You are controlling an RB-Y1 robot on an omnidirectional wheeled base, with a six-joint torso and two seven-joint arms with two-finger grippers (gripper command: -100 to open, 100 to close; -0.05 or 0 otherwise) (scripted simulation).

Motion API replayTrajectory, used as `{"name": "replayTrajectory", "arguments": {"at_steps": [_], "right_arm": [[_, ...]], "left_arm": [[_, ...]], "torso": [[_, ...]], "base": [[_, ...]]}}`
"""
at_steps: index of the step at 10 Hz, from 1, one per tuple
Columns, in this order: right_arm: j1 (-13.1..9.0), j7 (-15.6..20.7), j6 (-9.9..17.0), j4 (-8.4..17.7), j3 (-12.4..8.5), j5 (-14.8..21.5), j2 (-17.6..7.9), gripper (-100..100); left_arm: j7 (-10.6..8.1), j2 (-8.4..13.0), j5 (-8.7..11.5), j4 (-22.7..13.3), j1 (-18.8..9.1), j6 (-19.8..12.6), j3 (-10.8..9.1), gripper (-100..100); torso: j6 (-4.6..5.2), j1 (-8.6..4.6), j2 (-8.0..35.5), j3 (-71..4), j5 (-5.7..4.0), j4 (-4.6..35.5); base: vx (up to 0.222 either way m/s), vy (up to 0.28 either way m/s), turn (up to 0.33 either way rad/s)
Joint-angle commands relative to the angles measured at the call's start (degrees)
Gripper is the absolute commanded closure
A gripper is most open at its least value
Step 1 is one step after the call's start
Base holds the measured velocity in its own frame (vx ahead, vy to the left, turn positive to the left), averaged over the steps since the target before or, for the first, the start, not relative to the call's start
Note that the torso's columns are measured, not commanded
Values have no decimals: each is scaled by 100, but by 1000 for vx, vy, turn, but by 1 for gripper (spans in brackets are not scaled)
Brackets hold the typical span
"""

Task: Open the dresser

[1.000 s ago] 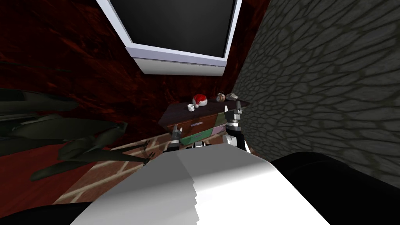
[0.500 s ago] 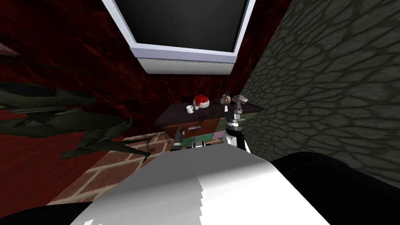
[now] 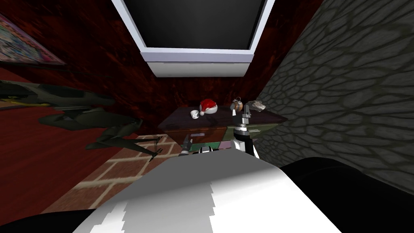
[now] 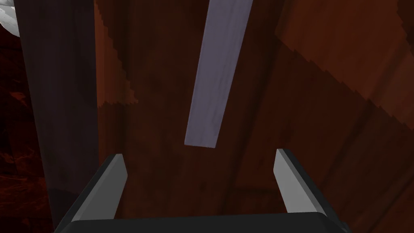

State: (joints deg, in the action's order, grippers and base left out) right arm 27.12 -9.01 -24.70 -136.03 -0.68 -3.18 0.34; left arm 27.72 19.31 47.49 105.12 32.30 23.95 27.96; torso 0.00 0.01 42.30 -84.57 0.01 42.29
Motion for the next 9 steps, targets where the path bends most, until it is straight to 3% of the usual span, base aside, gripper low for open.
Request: {"name": "replayTrajectory", "arguments": {"at_steps": [1, 2, 3, 4, 5, 6, 7, 9], "right_arm": [[-1, 0, 0, 0, 0, 0, -1, 0], [0, 0, 0, 0, -1, 0, -2, 0], [-1, 0, 0, 0, -1, 0, -2, 0], [-1, 0, 0, 1, -1, 0, -2, 0], [-3, 0, 1, 1, -1, 0, -1, 0], [-3, 0, 1, 1, -1, 0, -1, 0], [-2, 0, 1, 1, -1, 0, -2, 0], [-3, 0, 1, 1, -1, 0, -2, 0]], "left_arm": [[103, 38, 65, 117, 67, -65, -15, -100], [61, 17, 36, 64, 42, -36, -1, -100], [73, 18, 40, 73, 46, -42, -2, 100], [-214, -199, -247, -214, -241, -188, -237, 100], [-361, -199, -413, -308, -383, -188, -237, 100], [-392, -199, -513, -308, -383, -188, -237, 100], [-648, -415, -724, -613, -652, -334, -473, 100], [-857, -415, -1066, -689, -810, -334, -473, 100]], "torso": [[3, 26, 10, 7, 5, 3], [0, 31, -8, -2, 9, -1], [0, 21, 0, -1, 6, -1], [0, 9, 10, 7, 2, 3], [-8, 17, 35, 25, 5, 4], [-6, 13, 28, 22, 8, 1], [-3, 1, -1, 0, -2, 5], [-11, 15, -4, -3, -2, 5]], "base": [[81, -34, -4], [51, -18, 5], [7, -3, 0], [-123, 14, 35], [-158, -1, 26], [-78, -5, 7], [-120, 3, 39], [-93, 12, 12]]}}
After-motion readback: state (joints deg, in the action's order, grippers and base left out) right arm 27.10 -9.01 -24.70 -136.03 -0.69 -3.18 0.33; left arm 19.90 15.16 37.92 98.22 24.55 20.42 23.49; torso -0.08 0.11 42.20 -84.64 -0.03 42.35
